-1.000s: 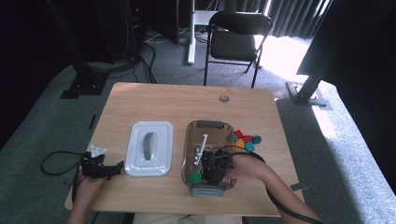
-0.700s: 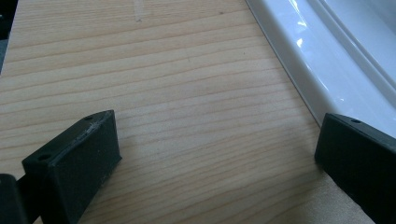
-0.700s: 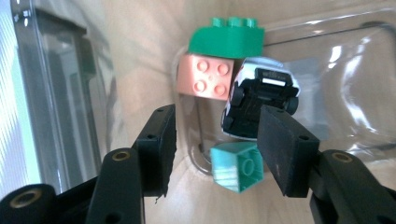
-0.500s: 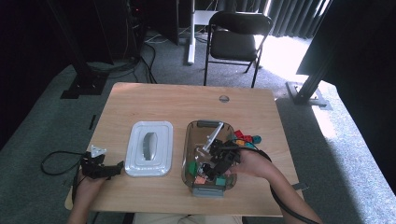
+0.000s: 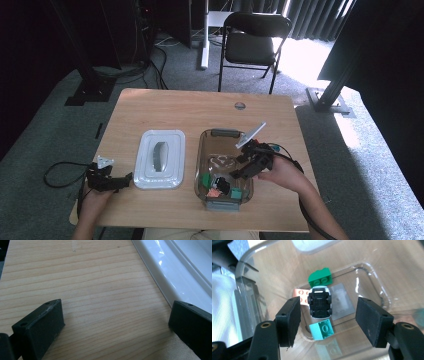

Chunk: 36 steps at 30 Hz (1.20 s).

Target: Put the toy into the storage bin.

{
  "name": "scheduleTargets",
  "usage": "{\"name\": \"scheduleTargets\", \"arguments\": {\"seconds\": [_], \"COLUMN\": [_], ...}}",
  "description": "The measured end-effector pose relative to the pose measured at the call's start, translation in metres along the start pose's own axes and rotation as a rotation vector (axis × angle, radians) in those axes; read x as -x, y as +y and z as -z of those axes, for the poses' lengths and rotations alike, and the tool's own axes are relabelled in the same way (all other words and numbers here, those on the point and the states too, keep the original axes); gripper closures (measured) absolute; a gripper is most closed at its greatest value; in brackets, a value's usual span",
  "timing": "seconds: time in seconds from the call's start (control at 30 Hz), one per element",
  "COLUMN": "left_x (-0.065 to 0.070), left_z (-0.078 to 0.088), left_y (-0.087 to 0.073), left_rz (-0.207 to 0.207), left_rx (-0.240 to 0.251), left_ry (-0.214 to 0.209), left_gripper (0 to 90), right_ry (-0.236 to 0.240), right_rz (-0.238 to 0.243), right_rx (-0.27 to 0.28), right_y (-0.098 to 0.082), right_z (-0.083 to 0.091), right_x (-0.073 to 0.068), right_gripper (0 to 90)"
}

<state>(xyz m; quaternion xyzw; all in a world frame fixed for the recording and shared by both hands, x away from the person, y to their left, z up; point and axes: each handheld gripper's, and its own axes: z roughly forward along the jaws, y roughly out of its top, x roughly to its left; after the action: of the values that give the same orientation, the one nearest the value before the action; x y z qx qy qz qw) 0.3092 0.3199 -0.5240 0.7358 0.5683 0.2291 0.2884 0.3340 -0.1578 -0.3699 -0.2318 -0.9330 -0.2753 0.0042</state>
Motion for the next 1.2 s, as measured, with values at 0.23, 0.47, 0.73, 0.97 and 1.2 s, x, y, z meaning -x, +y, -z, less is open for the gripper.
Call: {"name": "scheduleTargets", "arguments": {"seconds": [0.23,0.47,0.73,0.97,1.2], "left_x": [0.0,0.0,0.0,0.0,0.0], "left_z": [0.0,0.0,0.0,0.0,0.0], "left_y": [0.0,0.0,0.0,0.0,0.0], "left_rz": [-0.003,0.0,0.001,0.001,0.0], "left_rx": [-0.002,0.001,0.002,0.002,0.0], "left_ry": [0.001,0.0,0.001,0.001,0.001], "left_gripper": [0.5,0.5,0.5,0.5,0.5], "right_ry": [-0.032,-0.075,-0.147,-0.193,-0.292], "right_rz": [-0.051,-0.085,-0.163,-0.271,-0.412], "right_rx": [0.057,0.098,0.128,0.128,0.099], "right_y": [-0.009,-0.024,-0.049,-0.074,-0.103], "right_z": [0.016,0.025,0.034,0.028,0.011], "right_x": [0.011,0.022,0.042,0.065,0.099], "right_gripper": [32.3,33.4,35.4,36.6,40.3]}}
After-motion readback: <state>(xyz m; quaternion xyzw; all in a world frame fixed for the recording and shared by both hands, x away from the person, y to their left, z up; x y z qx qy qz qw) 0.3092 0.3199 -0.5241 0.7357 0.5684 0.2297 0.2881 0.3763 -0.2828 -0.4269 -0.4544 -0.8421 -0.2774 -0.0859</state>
